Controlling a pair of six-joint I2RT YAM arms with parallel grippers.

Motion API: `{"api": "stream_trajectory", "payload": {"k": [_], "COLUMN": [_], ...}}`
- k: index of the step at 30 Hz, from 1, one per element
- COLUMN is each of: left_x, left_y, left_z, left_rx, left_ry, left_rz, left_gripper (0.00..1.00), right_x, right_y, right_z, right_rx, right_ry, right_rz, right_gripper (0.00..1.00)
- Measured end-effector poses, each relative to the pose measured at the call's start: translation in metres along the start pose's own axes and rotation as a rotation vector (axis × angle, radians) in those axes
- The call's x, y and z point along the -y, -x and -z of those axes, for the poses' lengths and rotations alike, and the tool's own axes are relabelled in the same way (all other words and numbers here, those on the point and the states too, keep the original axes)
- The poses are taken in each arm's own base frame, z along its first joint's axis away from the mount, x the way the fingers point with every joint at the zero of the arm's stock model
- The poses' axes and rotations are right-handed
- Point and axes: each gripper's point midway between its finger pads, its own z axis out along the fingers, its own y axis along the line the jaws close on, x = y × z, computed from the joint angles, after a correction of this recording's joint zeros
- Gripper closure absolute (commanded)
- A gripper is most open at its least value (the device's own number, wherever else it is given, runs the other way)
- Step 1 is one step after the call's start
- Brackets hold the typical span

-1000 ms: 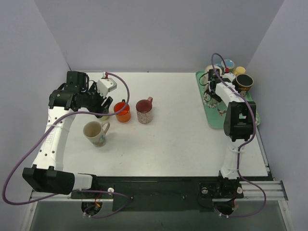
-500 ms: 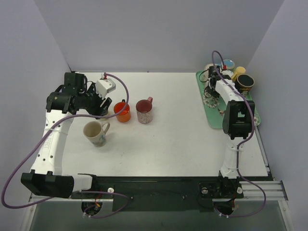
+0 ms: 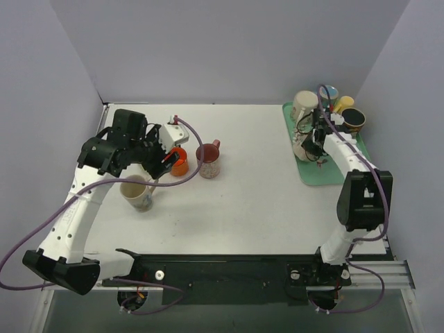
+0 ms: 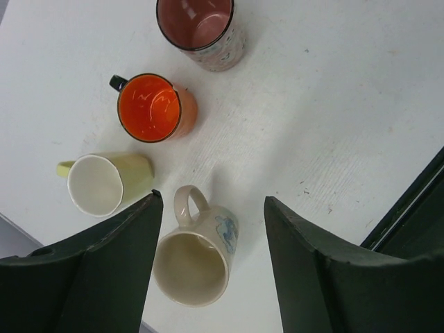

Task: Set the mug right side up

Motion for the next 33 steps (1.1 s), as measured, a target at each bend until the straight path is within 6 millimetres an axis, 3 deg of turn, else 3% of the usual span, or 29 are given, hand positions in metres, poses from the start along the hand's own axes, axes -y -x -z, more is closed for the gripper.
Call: {"api": "stream_trajectory", "payload": {"k": [7, 10, 13, 14, 17, 20, 21, 23, 26, 29, 33], "left_x": [0.007, 0.003, 0.003, 0.007, 0.033, 0.07, 0.08, 0.088, 0.087, 0.081, 0.069], "left_y": [0.03, 0.058, 0.086, 0.097, 0.101, 0.079, 0.068, 0.059, 0.068, 0.092, 0.122], "left_z": [0.006, 0.018, 0.03, 0.033, 0.033, 0.005, -0.014, -0.044, -0.07, -0.057, -0.024], "left_rx": [0.106, 0.171, 0.255, 0.301, 0.416, 0.53, 0.557, 0.561, 0.578, 0.641, 0.72], "left_ry": [0.009, 0.03, 0.084, 0.121, 0.208, 0.285, 0.308, 0.328, 0.388, 0.512, 0.681], "left_rz": [-0.072, -0.131, -0.32, -0.452, -0.794, -1.108, -1.194, -1.285, -1.357, -1.375, -1.35], "left_gripper": [0.29, 0.26, 0.26, 0.26, 0.18, 0.18, 0.18, 0.18, 0.17, 0.17, 0.16], "right_x": [-0.027, -0.041, -0.056, -0.063, -0.076, -0.085, -0.088, -0.093, -0.1, -0.107, -0.113], "right_y": [0.003, -0.001, -0.009, -0.013, -0.024, -0.04, -0.045, -0.052, -0.063, -0.076, -0.094], "right_z": [0.079, 0.114, 0.149, 0.163, 0.194, 0.231, 0.245, 0.27, 0.307, 0.336, 0.356], "right_rx": [0.04, 0.059, 0.068, 0.072, 0.083, 0.085, 0.088, 0.09, 0.09, 0.091, 0.067], "right_ry": [0.265, 0.392, 0.506, 0.557, 0.667, 0.78, 0.827, 0.908, 1.018, 1.103, 1.152], "right_rz": [-0.003, 0.0, 0.009, 0.006, 0.004, 0.001, -0.001, -0.005, 0.004, 0.035, 0.096], "right_gripper": [1.0, 1.0, 1.0, 1.0, 1.0, 1.0, 1.0, 1.0, 1.0, 1.0, 1.0]}}
